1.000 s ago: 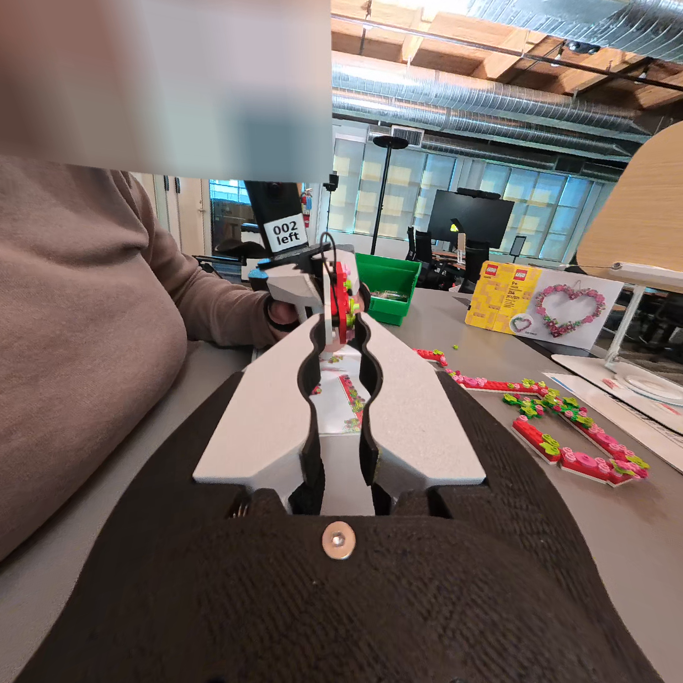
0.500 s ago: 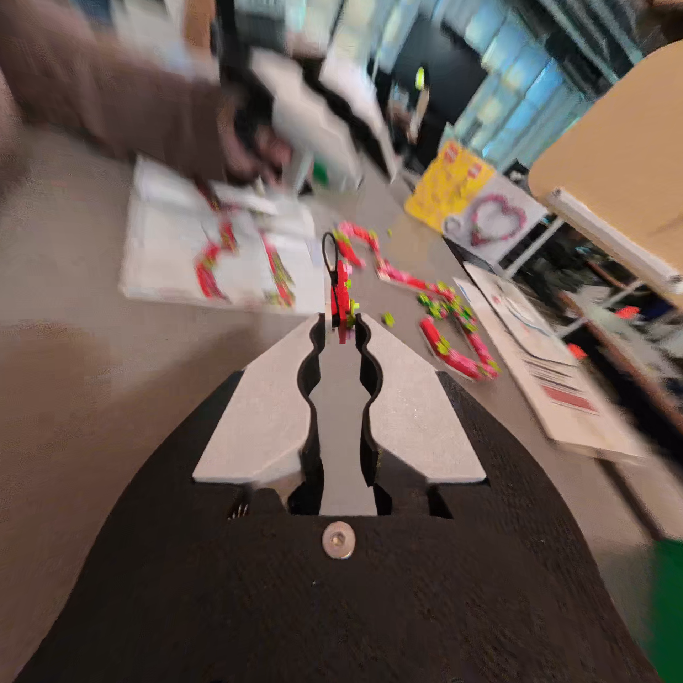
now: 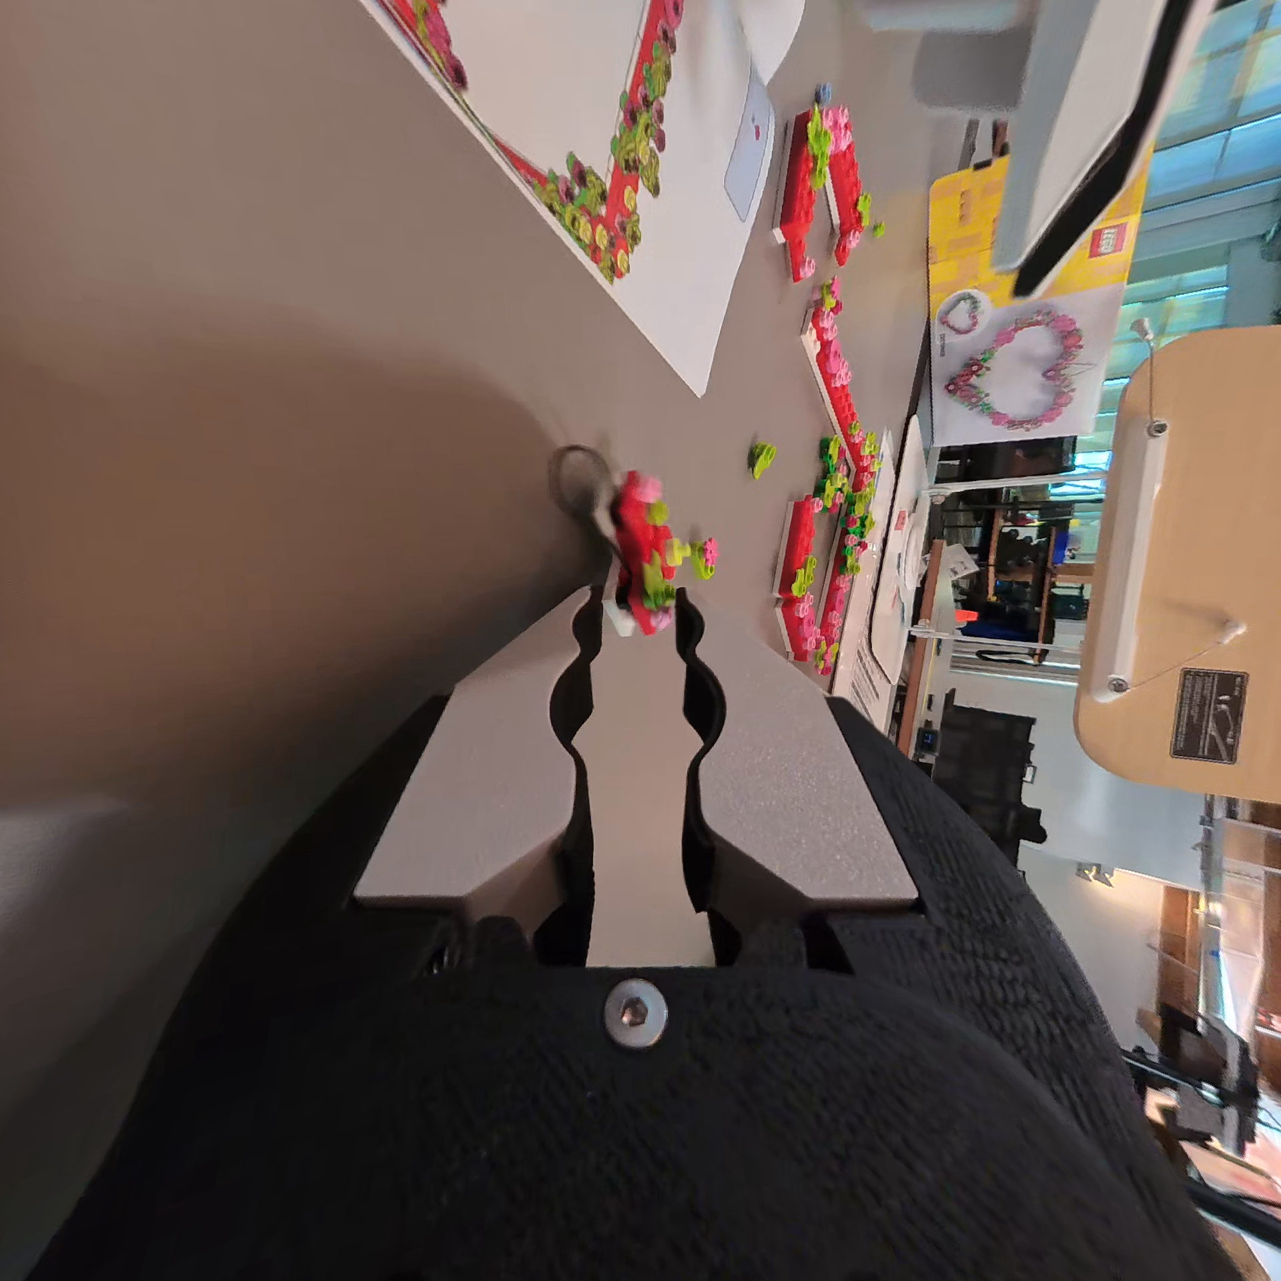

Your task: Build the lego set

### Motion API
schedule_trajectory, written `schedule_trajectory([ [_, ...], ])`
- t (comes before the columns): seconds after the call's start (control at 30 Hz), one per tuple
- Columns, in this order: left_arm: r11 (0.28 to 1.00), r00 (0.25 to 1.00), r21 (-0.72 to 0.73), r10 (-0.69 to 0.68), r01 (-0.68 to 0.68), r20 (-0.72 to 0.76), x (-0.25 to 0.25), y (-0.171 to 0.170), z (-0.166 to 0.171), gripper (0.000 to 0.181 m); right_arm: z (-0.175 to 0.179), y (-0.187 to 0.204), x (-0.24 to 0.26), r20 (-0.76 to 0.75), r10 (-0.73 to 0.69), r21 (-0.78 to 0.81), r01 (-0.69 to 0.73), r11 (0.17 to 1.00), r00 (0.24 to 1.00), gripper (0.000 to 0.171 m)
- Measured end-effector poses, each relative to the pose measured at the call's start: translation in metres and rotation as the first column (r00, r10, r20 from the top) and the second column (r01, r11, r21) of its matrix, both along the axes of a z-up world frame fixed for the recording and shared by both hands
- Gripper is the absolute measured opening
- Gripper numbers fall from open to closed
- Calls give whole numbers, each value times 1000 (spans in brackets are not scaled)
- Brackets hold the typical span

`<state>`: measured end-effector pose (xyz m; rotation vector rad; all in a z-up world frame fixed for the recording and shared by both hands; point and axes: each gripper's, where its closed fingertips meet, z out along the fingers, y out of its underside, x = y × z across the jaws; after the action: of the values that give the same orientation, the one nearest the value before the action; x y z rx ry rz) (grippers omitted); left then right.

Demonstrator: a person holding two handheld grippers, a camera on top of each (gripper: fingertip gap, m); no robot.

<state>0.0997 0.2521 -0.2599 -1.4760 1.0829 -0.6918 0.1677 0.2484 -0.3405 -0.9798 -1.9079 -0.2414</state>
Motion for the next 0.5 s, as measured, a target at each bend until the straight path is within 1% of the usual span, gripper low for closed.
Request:
schedule_trajectory([
  [0.1, 1000, 1000, -28, 13, -13, -23, -1, 3, -6, 13, 3, -5, 1, -15, -16, -44, 15, 999, 1000, 27],
  [0.17, 999, 999, -37, 28, -29, -39, -3, 6, -9, 13, 3, -7, 4, -25, -21, -74, 19, 997, 999, 29],
  [0.27, 996, 995, -51, 69, -73, -77, -7, 12, -15, 13, 4, -9, 9, -47, -22, -121, 16, 993, 999, 31],
  [0.33, 990, 986, -65, 114, -122, -123, -13, 19, -21, 15, 5, -12, 14, -81, -16, -175, 1, 985, 997, 37],
  [0.4, 982, 972, -84, 151, -168, -179, -20, 27, -28, 18, 9, -14, 18, -148, -8, -233, -27, 972, 989, 45],
  [0.43, 977, 964, -102, 162, -187, -212, -22, 30, -33, 19, 15, -14, 19, -216, -5, -254, -52, 966, 976, 49],
  [0.5, 972, 954, -135, 153, -192, -259, -23, 36, -41, 21, 29, -10, 20, -381, -22, -281, -93, 955, 924, 49],
])
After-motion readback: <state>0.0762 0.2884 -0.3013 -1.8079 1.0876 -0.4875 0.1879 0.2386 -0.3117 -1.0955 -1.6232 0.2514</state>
